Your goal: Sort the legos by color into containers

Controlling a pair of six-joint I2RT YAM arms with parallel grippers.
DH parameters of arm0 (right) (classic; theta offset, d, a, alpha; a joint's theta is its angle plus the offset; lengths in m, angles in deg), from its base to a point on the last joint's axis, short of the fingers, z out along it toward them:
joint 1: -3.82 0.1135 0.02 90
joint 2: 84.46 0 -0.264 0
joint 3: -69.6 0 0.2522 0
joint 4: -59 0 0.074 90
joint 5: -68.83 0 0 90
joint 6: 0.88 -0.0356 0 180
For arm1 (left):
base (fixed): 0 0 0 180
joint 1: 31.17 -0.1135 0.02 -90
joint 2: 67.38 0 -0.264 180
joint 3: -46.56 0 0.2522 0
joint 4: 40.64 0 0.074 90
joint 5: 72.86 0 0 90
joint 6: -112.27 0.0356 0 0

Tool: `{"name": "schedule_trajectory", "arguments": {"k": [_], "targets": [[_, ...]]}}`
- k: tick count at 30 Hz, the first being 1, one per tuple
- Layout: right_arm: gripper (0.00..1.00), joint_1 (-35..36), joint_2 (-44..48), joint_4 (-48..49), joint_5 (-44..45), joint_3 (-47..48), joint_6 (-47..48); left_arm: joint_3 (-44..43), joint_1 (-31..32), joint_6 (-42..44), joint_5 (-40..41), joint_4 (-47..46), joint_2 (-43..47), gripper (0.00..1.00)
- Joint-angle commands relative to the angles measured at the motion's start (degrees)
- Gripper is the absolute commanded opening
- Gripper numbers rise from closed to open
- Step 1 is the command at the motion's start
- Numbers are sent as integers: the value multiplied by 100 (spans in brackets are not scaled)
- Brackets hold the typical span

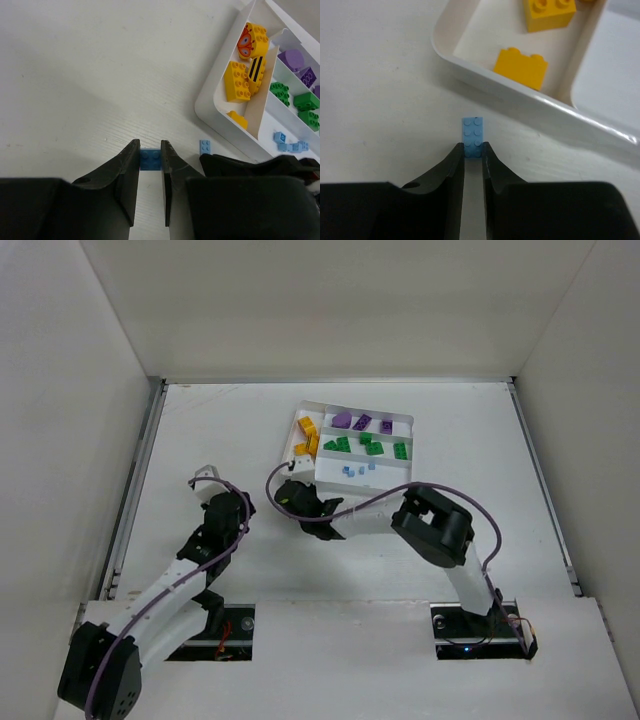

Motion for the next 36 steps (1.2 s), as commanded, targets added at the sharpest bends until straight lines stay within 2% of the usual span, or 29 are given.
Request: {"name": "schedule_trajectory", "arguments": {"k": [1,5,11,18,22,28,32,36], "targets": [[20,121,501,51,97,-850,-88,-31,16,-32,-45,-89,-73,17],[20,270,1573,395,115,-1852,-88,-119,200,-23,8,-212,-328,17],[20,288,2971,413,44,-2881,-237,-444,648,-14,34,-572,-855,17],[21,-730,3710,606,-315,-3339,-220,-1489,1483,275,43,-985,-2261,18],[28,-732,3738,729,-886,-3322,-1,-1727,1624,311,157,-1065,-2447,17],[52,261,3255,729,-1089,-3357,237,-1438,1431,311,166,-1004,-2298,17],[55,420,2710,633,-1221,-3042,290,-1279,1343,250,140,-969,-2166,17],[53,438,2428,423,-880,-2786,325,-1200,1343,293,183,-898,-1955,17]]}}
